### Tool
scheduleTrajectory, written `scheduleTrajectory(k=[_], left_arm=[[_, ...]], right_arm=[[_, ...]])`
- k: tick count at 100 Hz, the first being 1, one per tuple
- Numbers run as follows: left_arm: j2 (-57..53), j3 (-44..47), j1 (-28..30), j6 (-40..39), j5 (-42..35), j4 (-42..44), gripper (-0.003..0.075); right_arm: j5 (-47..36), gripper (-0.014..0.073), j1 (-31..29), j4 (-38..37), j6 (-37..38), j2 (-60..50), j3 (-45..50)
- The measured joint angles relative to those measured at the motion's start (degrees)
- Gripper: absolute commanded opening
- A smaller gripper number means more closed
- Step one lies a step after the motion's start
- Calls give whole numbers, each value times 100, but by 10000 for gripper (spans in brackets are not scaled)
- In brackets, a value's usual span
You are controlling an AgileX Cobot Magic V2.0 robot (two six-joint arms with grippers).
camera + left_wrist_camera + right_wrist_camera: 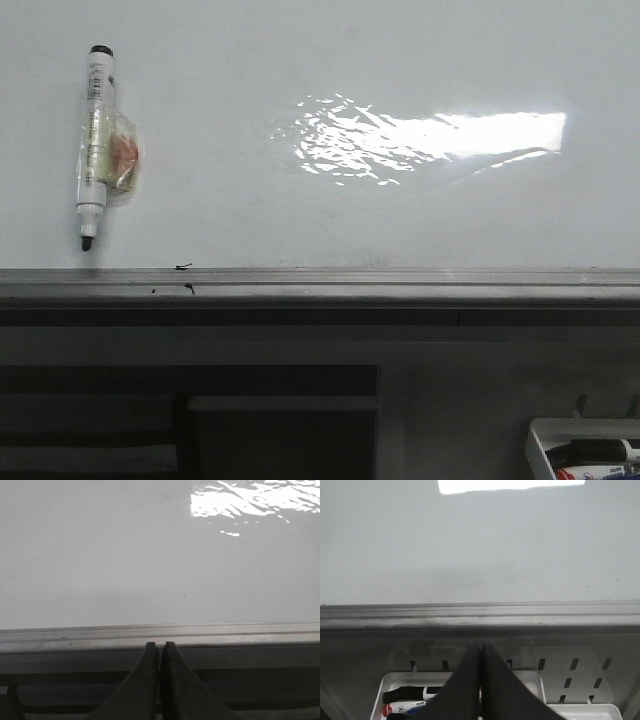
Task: Write number 4 on whiteboard
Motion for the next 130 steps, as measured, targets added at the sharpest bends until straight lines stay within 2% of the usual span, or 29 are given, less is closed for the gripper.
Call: scheduleTrajectory(k=[35,48,62,80,105,114,124,130], left_arm=[[0,0,0,0,-1013,-374,-21],[0,-22,0,0,-980,-650,-21],[55,-255,0,0,-598,-650,-21],[525,-922,10,0,-423,125,-21],[1099,-1358,8,0,-435,538,-17],[1137,-1358,8,0,-435,573,67],[1137,-1358,8,0,-572,520,256],[1142,-1347,8,0,-744,433,342]], right_arm=[[-317,-61,0,34,0,0,26],[-579,-61,0,46,0,0,26],[-776,-61,0,103,0,65,26],[-381,-61,0,718,0,665,-44],[-265,-61,0,822,0,1748,-766],[-287,-61,0,826,0,1999,-891],[-295,-61,0,835,0,2137,-917],[-300,-61,0,835,0,2160,-917]])
